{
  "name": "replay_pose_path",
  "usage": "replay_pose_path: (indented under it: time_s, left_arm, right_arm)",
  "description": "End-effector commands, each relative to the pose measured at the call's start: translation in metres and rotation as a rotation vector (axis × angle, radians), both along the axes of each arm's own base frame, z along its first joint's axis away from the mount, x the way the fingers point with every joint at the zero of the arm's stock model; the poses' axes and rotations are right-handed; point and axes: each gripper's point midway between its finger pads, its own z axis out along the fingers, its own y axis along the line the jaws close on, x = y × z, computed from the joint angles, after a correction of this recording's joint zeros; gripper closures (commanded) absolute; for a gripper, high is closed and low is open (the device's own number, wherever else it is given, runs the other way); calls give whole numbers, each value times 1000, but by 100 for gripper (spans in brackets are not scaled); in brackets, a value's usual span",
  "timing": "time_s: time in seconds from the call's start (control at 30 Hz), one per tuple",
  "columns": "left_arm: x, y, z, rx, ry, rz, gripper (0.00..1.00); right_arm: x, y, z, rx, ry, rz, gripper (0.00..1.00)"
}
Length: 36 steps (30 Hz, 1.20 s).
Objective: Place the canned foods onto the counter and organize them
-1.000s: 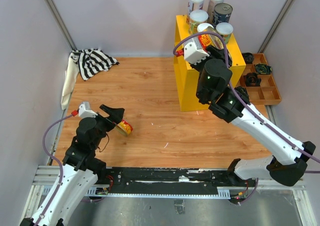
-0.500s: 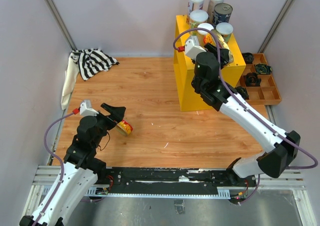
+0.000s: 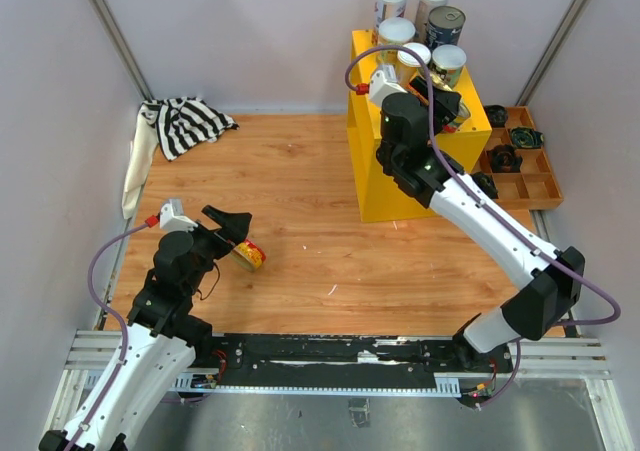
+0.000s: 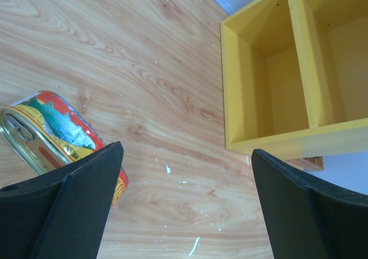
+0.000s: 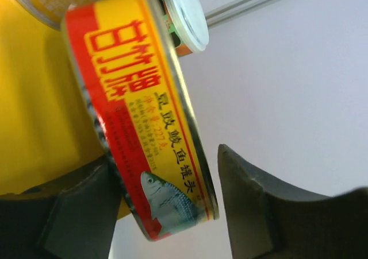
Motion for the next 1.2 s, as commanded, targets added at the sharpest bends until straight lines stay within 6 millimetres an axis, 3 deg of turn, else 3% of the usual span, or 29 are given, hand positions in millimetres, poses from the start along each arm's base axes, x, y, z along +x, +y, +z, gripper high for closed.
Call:
replay_pose_path:
  time_s: [0.0, 0.13, 1.17]
  left_arm:
    - [3, 1, 16, 6, -44, -4, 2]
    - [3, 0, 18, 6, -47, -5, 1]
    - [4, 1, 27, -11, -63, 6, 2]
  right_arm:
    - [-2, -5, 14, 109, -51, -19, 30]
    - [-3, -3, 14, 155, -46, -5, 21]
    - [-28, 20, 10, 576, 35, 156, 20]
